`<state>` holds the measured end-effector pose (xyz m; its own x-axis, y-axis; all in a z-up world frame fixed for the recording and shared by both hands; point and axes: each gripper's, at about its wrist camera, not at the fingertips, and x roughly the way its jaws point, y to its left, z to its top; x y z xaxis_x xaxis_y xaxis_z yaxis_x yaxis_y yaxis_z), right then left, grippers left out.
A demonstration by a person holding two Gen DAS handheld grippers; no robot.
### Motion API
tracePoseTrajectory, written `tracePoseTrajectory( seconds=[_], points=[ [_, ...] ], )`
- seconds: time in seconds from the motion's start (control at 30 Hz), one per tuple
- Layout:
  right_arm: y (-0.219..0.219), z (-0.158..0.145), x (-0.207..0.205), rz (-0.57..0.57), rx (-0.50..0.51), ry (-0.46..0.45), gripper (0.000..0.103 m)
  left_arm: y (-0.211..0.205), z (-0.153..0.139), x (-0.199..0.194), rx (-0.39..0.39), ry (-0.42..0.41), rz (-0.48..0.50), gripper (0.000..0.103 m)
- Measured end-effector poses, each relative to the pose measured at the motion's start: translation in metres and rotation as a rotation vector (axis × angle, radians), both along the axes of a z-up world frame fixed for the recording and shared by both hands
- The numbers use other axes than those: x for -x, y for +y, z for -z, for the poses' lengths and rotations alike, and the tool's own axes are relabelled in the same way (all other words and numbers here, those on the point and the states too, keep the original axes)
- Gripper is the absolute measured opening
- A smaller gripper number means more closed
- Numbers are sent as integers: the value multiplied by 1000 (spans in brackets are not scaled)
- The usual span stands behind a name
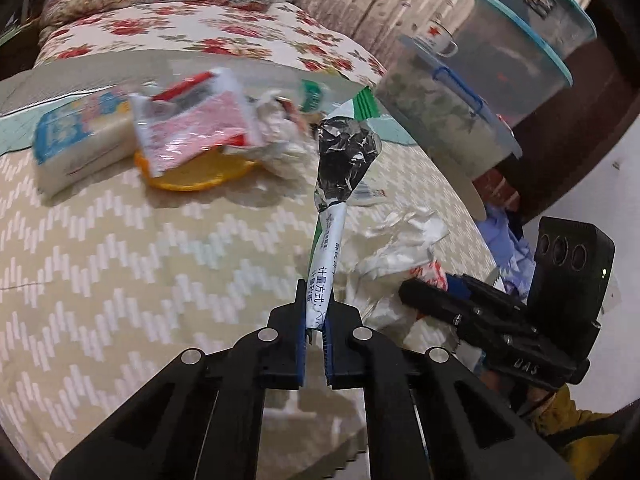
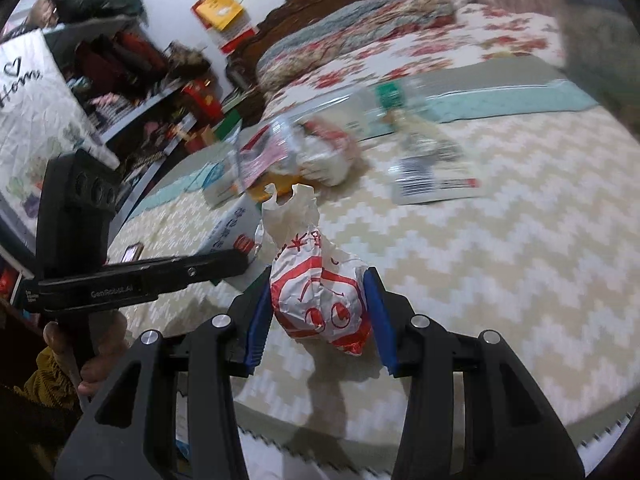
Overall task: Collect trash
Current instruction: 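Grasp the red-white plastic bag with the right tool while the left grasps a foil-wrapped stick, then carry the bag and foil stick to the wastebasket and release both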
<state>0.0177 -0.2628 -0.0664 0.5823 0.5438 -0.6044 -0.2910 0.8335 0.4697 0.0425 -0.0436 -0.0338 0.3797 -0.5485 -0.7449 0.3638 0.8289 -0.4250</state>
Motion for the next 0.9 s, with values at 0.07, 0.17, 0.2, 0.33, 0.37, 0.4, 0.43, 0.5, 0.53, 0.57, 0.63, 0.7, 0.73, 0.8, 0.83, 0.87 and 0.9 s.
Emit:
tracePoseTrajectory(
  seconds=[0.07,0.17,0.2,0.33,0.37,0.4,0.43,0.5,0.53,0.57,0.63,0.7,0.73,0.8,0.83,0.87,0.9],
  points=[
    [-20,1,5,46,-13,-5,47,-15,-1,0,-11,8,27,6],
    [-49,2,11,114,-36,-5,47,-41,-1,0,-37,7,73,6],
    [-56,2,12,131,-42,-4,47,-54,-1,0,-50,4,93,6],
    [-91,5,19,210,-64,0,47,-88,2,-1,-81,6,160,6],
    [-100,5,21,228,-66,1,47,-99,2,-2,-89,7,177,6],
    [-107,6,22,242,-67,2,47,-107,3,-3,-96,9,191,6],
    [-115,7,23,258,-69,5,47,-119,5,-6,-101,14,208,6],
    [-129,8,25,287,-77,7,47,-139,7,-12,-105,27,235,6],
    [-137,8,26,301,-80,5,47,-150,7,-17,-105,33,251,6],
    [-145,8,26,318,-82,2,47,-159,7,-21,-108,33,266,6],
    [-162,9,24,350,-85,3,47,-181,6,-29,-112,31,293,6],
    [-173,10,20,374,-89,8,47,-202,4,-38,-115,31,316,6],
    [-184,12,18,396,-97,13,47,-214,4,-43,-116,31,329,6],
    [-201,13,15,428,-112,15,47,-233,2,-51,-123,26,349,6],
    [-210,13,14,447,-122,13,47,-247,1,-58,-127,21,360,6],
    [-216,13,16,462,-128,10,47,-253,0,-62,-127,21,366,6],
    [-224,13,15,479,-135,7,47,-263,0,-67,-126,24,372,6]
  ],
)
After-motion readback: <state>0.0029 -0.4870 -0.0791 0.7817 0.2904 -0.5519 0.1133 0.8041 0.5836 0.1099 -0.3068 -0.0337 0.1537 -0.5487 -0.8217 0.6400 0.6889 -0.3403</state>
